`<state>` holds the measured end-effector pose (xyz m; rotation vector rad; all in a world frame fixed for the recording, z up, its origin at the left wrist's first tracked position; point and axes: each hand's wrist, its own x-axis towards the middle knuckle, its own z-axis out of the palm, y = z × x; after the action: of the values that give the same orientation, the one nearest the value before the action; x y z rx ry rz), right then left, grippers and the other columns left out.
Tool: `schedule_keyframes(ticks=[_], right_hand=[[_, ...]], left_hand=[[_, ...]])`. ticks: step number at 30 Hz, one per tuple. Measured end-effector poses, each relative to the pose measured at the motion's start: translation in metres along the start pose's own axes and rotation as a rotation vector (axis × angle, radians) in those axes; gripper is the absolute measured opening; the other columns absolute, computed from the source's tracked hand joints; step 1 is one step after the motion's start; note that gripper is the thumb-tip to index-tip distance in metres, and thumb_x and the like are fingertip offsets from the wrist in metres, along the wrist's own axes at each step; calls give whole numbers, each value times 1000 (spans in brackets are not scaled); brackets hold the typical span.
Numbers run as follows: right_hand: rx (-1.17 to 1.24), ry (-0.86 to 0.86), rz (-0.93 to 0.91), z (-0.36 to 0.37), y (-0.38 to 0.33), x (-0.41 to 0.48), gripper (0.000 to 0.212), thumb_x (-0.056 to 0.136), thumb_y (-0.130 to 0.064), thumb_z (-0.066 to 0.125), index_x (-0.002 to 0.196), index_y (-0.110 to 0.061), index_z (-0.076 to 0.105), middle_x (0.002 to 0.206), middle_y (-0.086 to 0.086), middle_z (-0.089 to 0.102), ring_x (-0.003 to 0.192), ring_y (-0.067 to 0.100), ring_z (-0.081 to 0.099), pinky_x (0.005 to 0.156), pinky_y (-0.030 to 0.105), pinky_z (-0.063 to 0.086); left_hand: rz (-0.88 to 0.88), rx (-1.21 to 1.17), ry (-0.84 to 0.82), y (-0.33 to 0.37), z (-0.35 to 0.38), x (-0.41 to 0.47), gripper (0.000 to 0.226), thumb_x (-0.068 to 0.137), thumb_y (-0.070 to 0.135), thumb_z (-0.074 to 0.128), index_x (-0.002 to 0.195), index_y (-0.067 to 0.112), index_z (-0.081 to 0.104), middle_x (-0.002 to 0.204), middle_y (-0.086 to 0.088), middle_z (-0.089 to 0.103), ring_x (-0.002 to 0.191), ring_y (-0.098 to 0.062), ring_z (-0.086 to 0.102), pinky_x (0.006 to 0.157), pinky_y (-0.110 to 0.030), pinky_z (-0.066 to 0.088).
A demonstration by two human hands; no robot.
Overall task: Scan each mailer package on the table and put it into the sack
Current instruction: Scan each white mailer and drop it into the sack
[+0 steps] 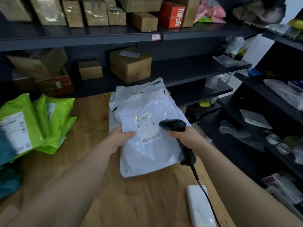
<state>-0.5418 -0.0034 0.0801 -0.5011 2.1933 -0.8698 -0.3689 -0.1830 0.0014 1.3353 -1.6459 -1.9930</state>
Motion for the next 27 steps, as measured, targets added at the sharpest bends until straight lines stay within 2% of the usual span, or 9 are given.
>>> schedule_keyframes(ticks=[4,6,8,10,12,16,20,24,27], right_hand=[[39,-30,-12,10,-2,-6,38,85,-38,73,109,-9,67,95,4,65,83,16,60,77,33,48],[33,-52,-4,17,-1,-9,38,85,-35,73,109,-6,67,99,8,67,87,21,62,84,36,51],[46,-62,-16,23,2,-14,34,86,-32,73,107,-6,68,107,12,68,94,24,63,93,39,50],[46,-73,-37,26,4,-20,30,86,-30,73,104,-6,67,108,14,68,90,22,62,94,40,49],[32,-85,-52,27,4,-27,31,86,-31,73,104,-6,68,106,14,69,89,22,63,93,40,50],[34,-110,-97,30,-1,-48,31,85,-30,73,105,-6,69,106,16,70,96,26,67,94,43,52],[31,-152,-205,38,-14,-79,28,85,-30,74,105,-12,69,96,5,71,89,19,66,84,34,54],[-55,-161,-335,56,-37,-117,14,86,-29,73,87,-18,64,74,1,60,66,13,57,58,23,44],[-6,-254,-354,72,-50,-144,21,85,-28,74,94,-9,69,76,4,68,62,14,62,63,28,52]], left_hand=[[-176,62,-224,-24,-22,-26,74,48,16,91,118,18,66,116,2,70,111,-21,64,106,-43,43],[-113,-214,-193,-30,-27,-31,62,66,13,84,124,15,62,117,-4,70,110,-25,66,101,-45,47],[-37,-451,-42,-25,-25,-37,43,82,14,73,123,12,60,113,-6,72,100,-23,70,85,-38,56],[-9,-503,43,-18,-23,-44,29,86,19,70,114,12,65,105,-5,74,92,-20,72,75,-33,57],[-17,-458,83,-15,-22,-53,27,83,23,73,107,12,67,102,-5,74,91,-20,72,79,-36,56],[31,-448,170,-17,-38,-72,14,86,6,67,101,8,66,97,-9,71,71,-17,73,61,-30,59],[138,-410,225,-17,-71,-100,23,88,6,66,110,8,65,107,-12,71,88,-24,70,78,-39,58],[237,-363,246,-18,-99,-133,22,90,4,61,111,7,65,97,-4,73,83,-17,70,75,-30,58],[232,-388,230,-27,-118,-152,19,91,4,59,108,9,65,94,2,74,78,-14,71,76,-29,58]])
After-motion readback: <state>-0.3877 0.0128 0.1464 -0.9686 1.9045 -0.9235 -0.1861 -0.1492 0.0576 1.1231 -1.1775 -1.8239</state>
